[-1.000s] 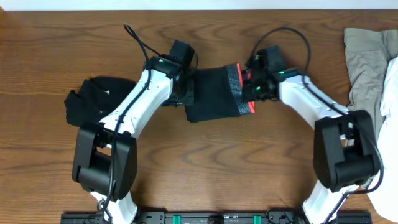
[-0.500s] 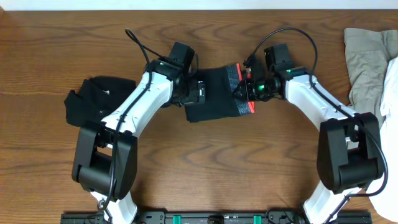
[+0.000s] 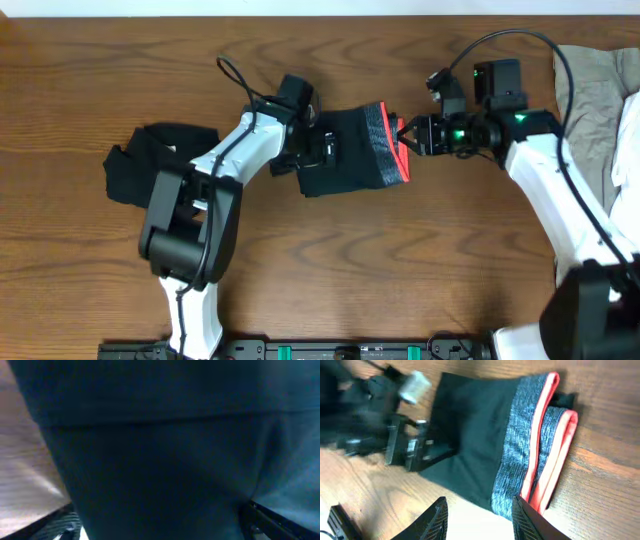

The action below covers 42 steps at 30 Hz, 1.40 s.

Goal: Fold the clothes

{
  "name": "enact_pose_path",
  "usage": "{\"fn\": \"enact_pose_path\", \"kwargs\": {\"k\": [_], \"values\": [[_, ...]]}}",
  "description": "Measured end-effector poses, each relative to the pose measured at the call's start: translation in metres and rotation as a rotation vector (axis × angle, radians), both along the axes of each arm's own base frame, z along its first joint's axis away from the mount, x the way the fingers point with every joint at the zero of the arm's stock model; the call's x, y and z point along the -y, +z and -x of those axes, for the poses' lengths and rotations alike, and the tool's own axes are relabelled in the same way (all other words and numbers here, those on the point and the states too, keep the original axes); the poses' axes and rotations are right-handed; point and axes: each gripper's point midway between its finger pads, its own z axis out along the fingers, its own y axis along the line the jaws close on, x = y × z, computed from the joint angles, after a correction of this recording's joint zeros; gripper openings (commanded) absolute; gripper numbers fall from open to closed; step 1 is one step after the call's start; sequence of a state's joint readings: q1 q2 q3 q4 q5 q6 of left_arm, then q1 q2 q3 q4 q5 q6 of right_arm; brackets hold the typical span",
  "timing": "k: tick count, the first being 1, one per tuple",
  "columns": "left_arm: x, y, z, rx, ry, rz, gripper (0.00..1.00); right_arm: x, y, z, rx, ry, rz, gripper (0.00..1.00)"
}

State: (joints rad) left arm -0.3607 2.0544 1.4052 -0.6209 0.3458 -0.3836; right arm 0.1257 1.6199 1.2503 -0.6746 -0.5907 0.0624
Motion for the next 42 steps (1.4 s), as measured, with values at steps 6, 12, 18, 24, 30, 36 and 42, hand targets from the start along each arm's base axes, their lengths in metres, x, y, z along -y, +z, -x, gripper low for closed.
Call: {"fn": "enact_pose_path", "kwargs": {"k": [6,12,18,24,30,36,42], "values": [[0.003,-0.004,-0.003,-0.016,0.013,0.050,0.06,0.004,0.026,0.005,0.078,-0.005,0.017,0.43],[0.002,0.003,0.008,-0.038,-0.040,0.046,0.06,0.011,0.026,0.006,0.081,-0.023,0.054,0.43],[-0.019,0.067,0.015,0.088,-0.094,-0.022,0.06,0.016,0.022,0.006,0.074,-0.040,0.087,0.44],[-0.078,0.176,0.011,0.369,-0.055,-0.091,0.06,0.018,0.021,0.005,0.074,-0.048,0.101,0.44],[-0.160,0.182,0.016,0.343,0.046,-0.198,0.06,0.019,0.020,0.007,0.068,-0.048,0.104,0.43],[-0.225,0.152,0.019,0.233,0.138,-0.249,0.07,0.019,0.019,0.008,0.062,-0.049,0.104,0.41],[-0.283,0.129,0.024,0.160,0.254,-0.266,0.56,0.019,0.019,0.008,0.061,-0.050,0.104,0.40]]}}
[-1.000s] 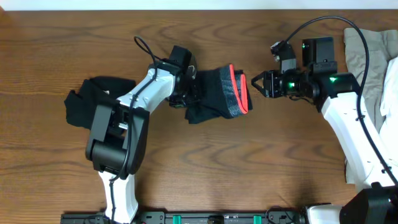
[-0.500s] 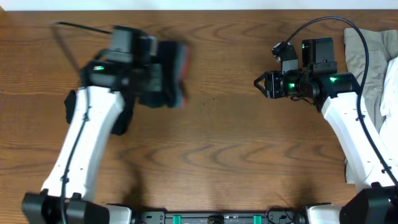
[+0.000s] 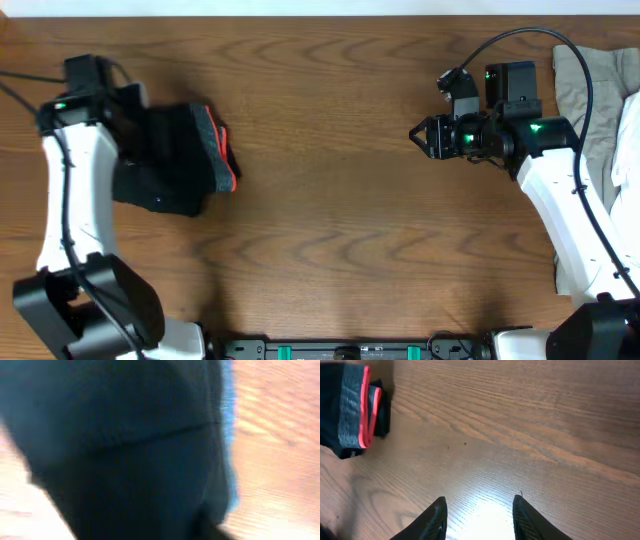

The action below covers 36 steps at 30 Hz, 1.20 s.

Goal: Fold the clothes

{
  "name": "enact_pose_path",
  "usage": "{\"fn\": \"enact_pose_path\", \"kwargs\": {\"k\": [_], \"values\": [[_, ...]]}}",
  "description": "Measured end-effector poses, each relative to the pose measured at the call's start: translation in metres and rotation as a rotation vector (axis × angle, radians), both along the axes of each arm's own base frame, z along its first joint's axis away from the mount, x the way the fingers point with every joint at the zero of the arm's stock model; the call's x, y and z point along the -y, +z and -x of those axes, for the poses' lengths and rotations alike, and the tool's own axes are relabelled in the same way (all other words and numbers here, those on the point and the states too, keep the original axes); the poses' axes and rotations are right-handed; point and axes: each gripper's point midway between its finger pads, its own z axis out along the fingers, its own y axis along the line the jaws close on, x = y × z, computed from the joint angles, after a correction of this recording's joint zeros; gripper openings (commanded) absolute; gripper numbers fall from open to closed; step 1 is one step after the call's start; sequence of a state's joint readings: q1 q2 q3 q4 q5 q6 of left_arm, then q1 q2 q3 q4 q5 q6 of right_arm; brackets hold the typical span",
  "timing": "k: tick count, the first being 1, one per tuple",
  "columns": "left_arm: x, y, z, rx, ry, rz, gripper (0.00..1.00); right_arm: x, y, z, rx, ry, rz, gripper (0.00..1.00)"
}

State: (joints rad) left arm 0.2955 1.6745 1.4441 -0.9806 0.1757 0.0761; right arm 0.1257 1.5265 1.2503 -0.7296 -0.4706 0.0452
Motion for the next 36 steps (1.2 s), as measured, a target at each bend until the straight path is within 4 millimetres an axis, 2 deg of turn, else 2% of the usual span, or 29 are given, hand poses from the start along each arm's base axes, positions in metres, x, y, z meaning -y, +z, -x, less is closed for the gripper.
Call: {"fn": "enact_pose_path", "kwargs": {"k": [5,8,13,15,18,20,22,26,29,31,36], "values": [[-0.038,-0.021,0.020,-0.102,0.140,-0.005,0.56,0.000,-0.001,0.002,-0.013,-0.002,0.001,0.41],[-0.062,-0.023,0.038,-0.143,0.262,-0.019,0.56,0.001,-0.002,0.003,-0.019,-0.003,0.003,0.41],[-0.090,-0.019,0.068,-0.184,0.448,0.000,0.55,0.003,-0.005,0.005,-0.030,-0.011,0.016,0.41],[-0.095,-0.013,0.073,-0.160,0.492,0.022,0.38,0.004,-0.006,0.007,-0.041,-0.012,0.019,0.40],[-0.085,0.008,0.067,-0.061,0.472,0.105,0.25,0.004,-0.008,0.011,-0.059,-0.012,0.023,0.41],[-0.070,0.023,0.058,0.011,0.411,0.156,0.14,0.004,-0.009,0.011,-0.062,-0.012,0.023,0.41],[-0.054,0.037,0.047,0.079,0.335,0.186,0.08,0.004,-0.009,0.011,-0.063,-0.012,0.023,0.41],[-0.028,0.044,0.019,0.168,0.177,0.196,0.06,0.004,-0.009,0.011,-0.063,-0.013,0.023,0.41],[-0.014,0.024,0.011,0.137,0.107,0.172,0.06,0.005,-0.009,0.012,-0.070,-0.022,0.022,0.41],[-0.014,0.000,0.011,0.071,0.113,0.146,0.06,0.005,-0.010,0.012,-0.079,-0.031,0.019,0.40],[-0.043,-0.059,0.025,-0.116,0.276,0.092,0.08,0.006,-0.011,0.014,-0.104,-0.055,0.009,0.40]]}}
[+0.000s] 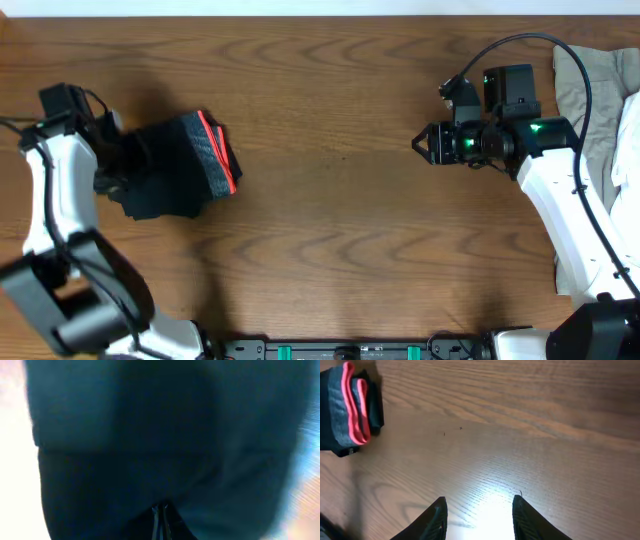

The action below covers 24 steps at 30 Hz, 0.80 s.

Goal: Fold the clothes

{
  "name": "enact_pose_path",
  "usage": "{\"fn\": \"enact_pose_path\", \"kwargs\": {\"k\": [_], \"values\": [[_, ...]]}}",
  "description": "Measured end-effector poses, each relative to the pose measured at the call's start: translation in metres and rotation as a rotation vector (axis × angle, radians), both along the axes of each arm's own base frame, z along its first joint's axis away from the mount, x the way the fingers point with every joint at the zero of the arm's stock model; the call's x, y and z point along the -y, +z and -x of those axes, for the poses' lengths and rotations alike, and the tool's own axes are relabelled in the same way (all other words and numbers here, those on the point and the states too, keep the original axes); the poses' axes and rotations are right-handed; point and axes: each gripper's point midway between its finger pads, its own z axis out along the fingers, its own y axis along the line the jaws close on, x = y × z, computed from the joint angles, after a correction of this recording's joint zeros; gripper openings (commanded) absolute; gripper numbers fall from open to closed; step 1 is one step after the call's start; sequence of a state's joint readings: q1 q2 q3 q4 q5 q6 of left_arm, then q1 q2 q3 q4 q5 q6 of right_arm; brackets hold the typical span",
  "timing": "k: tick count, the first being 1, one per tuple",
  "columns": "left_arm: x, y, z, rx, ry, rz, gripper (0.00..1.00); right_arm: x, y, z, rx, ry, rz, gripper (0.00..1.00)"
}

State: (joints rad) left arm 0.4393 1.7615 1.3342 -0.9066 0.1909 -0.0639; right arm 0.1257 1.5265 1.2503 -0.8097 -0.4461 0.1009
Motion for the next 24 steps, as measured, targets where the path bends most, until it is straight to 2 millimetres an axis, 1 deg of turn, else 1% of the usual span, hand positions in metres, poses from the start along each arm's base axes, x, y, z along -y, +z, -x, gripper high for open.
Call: {"fn": "enact_pose_path", "kwargs": {"k": [1,2,3,6,7,8,10,12,13,14,15,16,17,19,20,21,22,23,24], "values": [[-0.005,-0.007,0.002,-0.020,0.029,0.003,0.09,0.000,0.000,0.000,-0.003,-0.003,-0.001,0.40],[-0.009,-0.013,0.003,-0.034,0.058,0.009,0.14,0.000,0.000,0.000,-0.004,-0.006,-0.001,0.40],[-0.013,-0.018,0.004,-0.041,0.078,0.016,0.16,0.000,0.000,0.000,-0.006,-0.009,-0.002,0.40],[-0.015,-0.020,0.005,-0.042,0.124,0.050,0.16,0.000,0.000,0.000,-0.010,-0.014,-0.007,0.36],[-0.013,-0.019,0.005,-0.037,0.129,0.071,0.16,0.000,0.000,0.000,-0.012,-0.016,-0.009,0.34],[-0.008,-0.018,0.006,-0.034,0.127,0.098,0.16,0.000,0.000,0.000,-0.012,-0.017,-0.010,0.33],[0.001,-0.014,0.009,-0.041,0.116,0.159,0.16,-0.001,0.003,-0.001,-0.001,-0.018,-0.013,0.35],[0.011,-0.003,0.013,-0.046,0.095,0.215,0.16,-0.001,0.014,-0.004,0.050,-0.011,-0.015,0.37],[0.016,0.008,0.013,-0.037,0.080,0.240,0.17,-0.001,0.024,-0.005,0.095,-0.003,-0.016,0.38],[0.020,0.018,0.013,-0.025,0.063,0.253,0.21,-0.001,0.033,-0.005,0.127,0.001,-0.018,0.39],[0.024,0.034,0.012,0.007,0.035,0.264,0.24,-0.001,0.051,-0.004,0.191,0.006,-0.023,0.40],[0.030,0.052,0.012,0.044,0.005,0.270,0.26,-0.001,0.069,-0.001,0.251,0.009,-0.029,0.41],[0.036,0.076,0.014,0.092,-0.030,0.269,0.27,0.000,0.085,0.003,0.302,0.012,-0.036,0.42],[0.050,0.119,0.023,0.178,-0.098,0.245,0.26,0.000,0.119,0.017,0.407,0.020,-0.052,0.44],[0.059,0.143,0.030,0.233,-0.140,0.222,0.27,0.001,0.136,0.028,0.457,0.026,-0.062,0.46],[0.071,0.166,0.040,0.291,-0.184,0.197,0.27,0.001,0.155,0.042,0.514,0.033,-0.071,0.52],[0.079,0.181,0.049,0.332,-0.213,0.175,0.27,0.002,0.166,0.053,0.545,0.035,-0.078,0.57],[0.089,0.198,0.062,0.381,-0.245,0.148,0.26,0.003,0.177,0.065,0.579,0.039,-0.084,0.64],[0.099,0.215,0.075,0.431,-0.275,0.116,0.26,0.004,0.185,0.076,0.601,0.040,-0.086,0.99]]}}
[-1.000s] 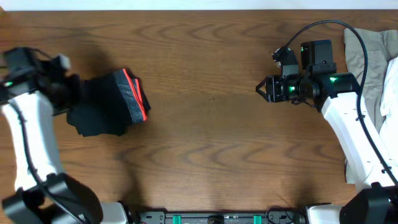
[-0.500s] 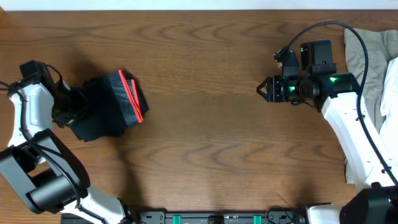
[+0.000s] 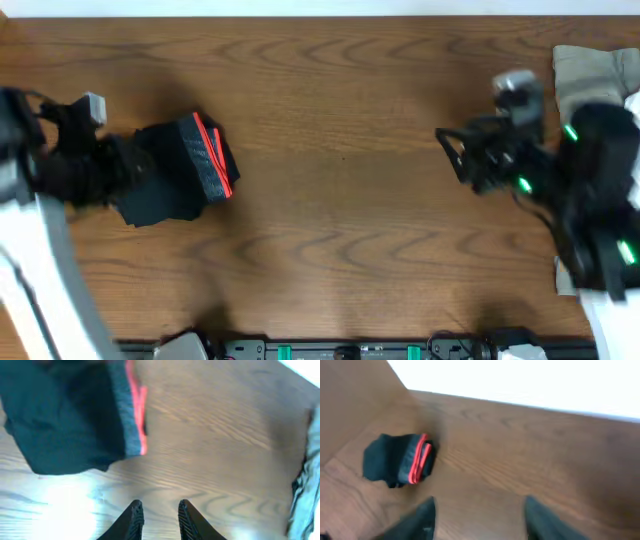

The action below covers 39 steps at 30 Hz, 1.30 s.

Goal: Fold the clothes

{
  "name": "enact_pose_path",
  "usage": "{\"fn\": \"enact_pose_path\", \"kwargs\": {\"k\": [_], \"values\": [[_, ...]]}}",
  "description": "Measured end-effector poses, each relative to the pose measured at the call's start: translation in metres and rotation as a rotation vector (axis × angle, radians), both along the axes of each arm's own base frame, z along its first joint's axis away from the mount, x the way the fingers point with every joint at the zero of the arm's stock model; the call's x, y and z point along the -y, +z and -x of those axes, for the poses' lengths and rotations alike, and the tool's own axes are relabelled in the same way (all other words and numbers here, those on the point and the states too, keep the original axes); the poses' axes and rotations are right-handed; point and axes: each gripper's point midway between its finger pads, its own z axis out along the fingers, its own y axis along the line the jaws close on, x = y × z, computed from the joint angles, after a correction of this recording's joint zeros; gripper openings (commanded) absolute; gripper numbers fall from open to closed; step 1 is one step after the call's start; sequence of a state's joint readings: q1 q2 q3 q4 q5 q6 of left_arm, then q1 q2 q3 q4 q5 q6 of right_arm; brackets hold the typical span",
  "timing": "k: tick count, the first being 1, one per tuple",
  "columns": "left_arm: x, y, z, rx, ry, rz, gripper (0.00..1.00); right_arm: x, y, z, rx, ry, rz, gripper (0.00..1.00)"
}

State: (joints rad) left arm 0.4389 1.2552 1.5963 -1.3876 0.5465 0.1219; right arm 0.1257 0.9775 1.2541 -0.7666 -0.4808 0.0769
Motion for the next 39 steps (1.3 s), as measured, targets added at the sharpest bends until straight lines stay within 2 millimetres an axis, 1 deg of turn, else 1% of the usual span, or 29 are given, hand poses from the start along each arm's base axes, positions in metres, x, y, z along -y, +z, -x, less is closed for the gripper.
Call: {"fn": "enact_pose_path", "kwargs": {"k": [2,5,7,9,10,11,12,13,14,16,19,25,29,36,39], "values": [[0.015,0.027,0.026,0.106,-0.011,-0.065,0.27,0.003,0.013,0.025,0.045,0.003,0.002,0.99],[0.032,0.052,0.066,0.228,-0.006,-0.146,0.37,0.009,0.023,0.055,0.083,-0.004,0.006,0.99],[0.045,0.063,0.093,0.301,-0.021,-0.182,0.39,0.012,0.023,0.074,0.088,-0.012,0.008,0.99],[0.056,0.069,0.118,0.362,-0.051,-0.210,0.40,0.016,0.021,0.092,0.084,-0.018,0.012,0.99],[0.062,0.069,0.126,0.380,-0.091,-0.215,0.46,0.016,0.020,0.098,0.080,-0.018,0.013,0.99],[0.067,0.069,0.135,0.402,-0.137,-0.232,0.49,0.017,0.017,0.104,0.071,-0.020,0.014,0.99],[0.071,0.068,0.142,0.412,-0.176,-0.238,0.55,0.018,0.014,0.110,0.056,-0.021,0.017,0.99],[0.074,0.064,0.149,0.413,-0.219,-0.249,0.70,0.019,0.011,0.115,0.045,-0.020,0.019,0.99],[0.076,0.060,0.155,0.403,-0.258,-0.255,0.98,0.020,0.007,0.120,0.032,-0.021,0.021,0.99],[0.077,0.048,0.166,0.365,-0.317,-0.267,0.98,0.021,-0.002,0.128,-0.012,-0.022,0.027,0.99],[0.073,0.035,0.174,0.302,-0.354,-0.292,0.98,0.022,-0.016,0.136,-0.082,-0.023,0.038,0.99],[0.068,0.031,0.173,0.289,-0.359,-0.330,0.98,0.024,-0.034,0.149,-0.180,-0.022,0.052,0.99],[0.068,0.031,0.173,0.290,-0.359,-0.329,0.98,0.024,-0.040,0.154,-0.209,-0.018,0.057,0.99],[0.069,0.031,0.173,0.291,-0.363,-0.323,0.98,0.025,-0.041,0.159,-0.200,-0.021,0.057,0.99],[0.069,0.031,0.173,0.291,-0.363,-0.323,0.98,0.028,-0.050,0.160,-0.209,-0.041,0.056,0.99]]}}
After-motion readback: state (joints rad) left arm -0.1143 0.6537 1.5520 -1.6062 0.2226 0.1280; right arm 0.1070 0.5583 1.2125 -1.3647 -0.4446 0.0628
